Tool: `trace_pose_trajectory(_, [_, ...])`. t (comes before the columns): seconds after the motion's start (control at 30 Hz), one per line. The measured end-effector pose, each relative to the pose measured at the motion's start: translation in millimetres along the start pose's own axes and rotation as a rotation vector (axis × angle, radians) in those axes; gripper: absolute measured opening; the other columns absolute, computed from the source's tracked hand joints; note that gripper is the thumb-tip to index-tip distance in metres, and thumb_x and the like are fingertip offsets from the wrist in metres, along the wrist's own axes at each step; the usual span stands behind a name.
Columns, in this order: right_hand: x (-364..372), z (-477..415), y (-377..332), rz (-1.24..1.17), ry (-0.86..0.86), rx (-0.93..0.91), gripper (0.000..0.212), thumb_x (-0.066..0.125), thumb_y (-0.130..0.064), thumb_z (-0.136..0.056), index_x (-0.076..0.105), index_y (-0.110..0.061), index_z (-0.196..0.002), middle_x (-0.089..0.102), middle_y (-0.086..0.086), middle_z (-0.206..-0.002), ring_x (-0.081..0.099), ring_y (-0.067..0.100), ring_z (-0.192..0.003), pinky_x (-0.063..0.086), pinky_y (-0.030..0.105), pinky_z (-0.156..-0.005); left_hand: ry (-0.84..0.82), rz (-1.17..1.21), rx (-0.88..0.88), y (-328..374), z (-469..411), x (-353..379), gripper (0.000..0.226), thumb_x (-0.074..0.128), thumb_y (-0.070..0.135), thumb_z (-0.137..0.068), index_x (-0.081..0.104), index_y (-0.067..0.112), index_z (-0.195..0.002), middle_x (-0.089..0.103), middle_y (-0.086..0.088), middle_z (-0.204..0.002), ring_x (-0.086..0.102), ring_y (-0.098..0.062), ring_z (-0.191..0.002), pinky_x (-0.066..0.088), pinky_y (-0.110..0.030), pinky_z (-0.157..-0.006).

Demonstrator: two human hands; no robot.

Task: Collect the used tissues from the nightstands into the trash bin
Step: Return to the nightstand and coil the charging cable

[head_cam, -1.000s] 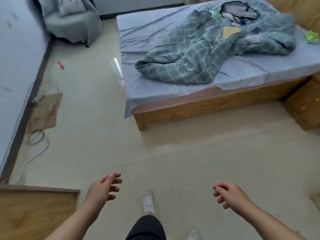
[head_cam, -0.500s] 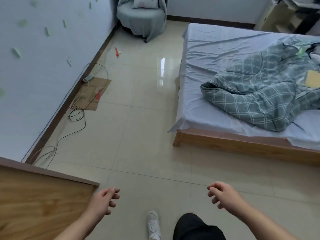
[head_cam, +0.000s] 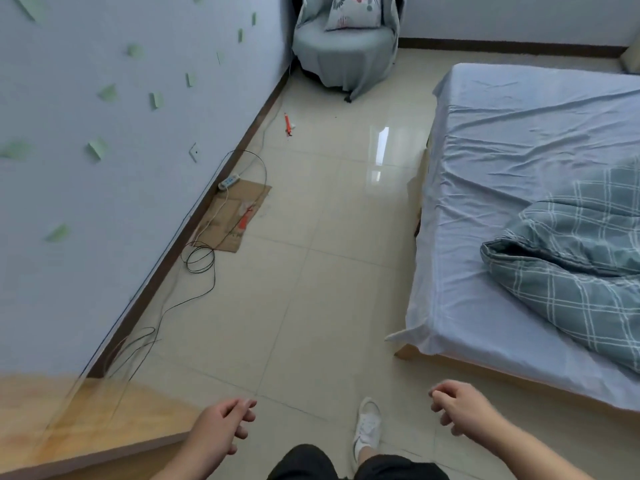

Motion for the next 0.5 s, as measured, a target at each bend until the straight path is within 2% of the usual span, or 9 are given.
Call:
trace_pose_trajectory(0.13, [-56,-48,-138,0.034,0.027,-0.149,0.018,0.056,-0.010,-0.102,0.073,-0.006,-0.100,0.076,0.020,-0.097,0.065,0.024,-0.069,0.050,0.033,-0.057,0.065,0.014,-0.055,37,-21,-19,0.020,0.063,0.021,-0.107,0.080,0.014,-0.098,0.078,-0.013,-0.095,0.064,-0.024,-0.069,0.044,-0.026,-0.049])
trace_pose_trajectory(0.23, [-91,-85,-227,0.010,0.072,-0.224,0.017,0.056,-0.012,-0.103,0.073,-0.012,-0.103,0.077,0.011,-0.095,0.070,0.024,-0.076,0.057,0.037,-0.066,0.066,0.013,-0.081,68,-49,-21,0.019,0.065,0.018,-0.105,0.080,0.012,-0.094,0.080,-0.014,-0.092,0.067,-0.026,-0.069,0.049,-0.030,-0.063])
trace_pose_trajectory(0.3, [-109,-115,-273,-0.020,0.094,-0.246,0.017,0.055,-0.012,-0.104,0.072,-0.011,-0.106,0.076,0.009,-0.097,0.070,0.023,-0.077,0.057,0.035,-0.065,0.069,0.028,-0.091,96,-83,-21,0.019,0.065,0.016,-0.105,0.080,0.010,-0.095,0.079,-0.016,-0.093,0.066,-0.027,-0.070,0.050,-0.032,-0.066])
trace_pose_trajectory(0.5, [-149,-191,-362,-0.038,0.142,-0.213,0.017,0.055,-0.014,-0.105,0.071,-0.011,-0.108,0.075,0.008,-0.098,0.068,0.021,-0.078,0.055,0.034,-0.066,0.011,0.020,-0.084,231,-208,-23,0.018,0.064,0.014,-0.105,0.079,0.006,-0.099,0.077,-0.017,-0.098,0.058,-0.027,-0.069,0.042,-0.028,-0.054])
Point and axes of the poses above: each hand's wrist, its own z-axis away from the middle knuckle, its own x-axis out of the palm, y = z × x, the point moved 10 cm from there along -z, towards the middle knuckle
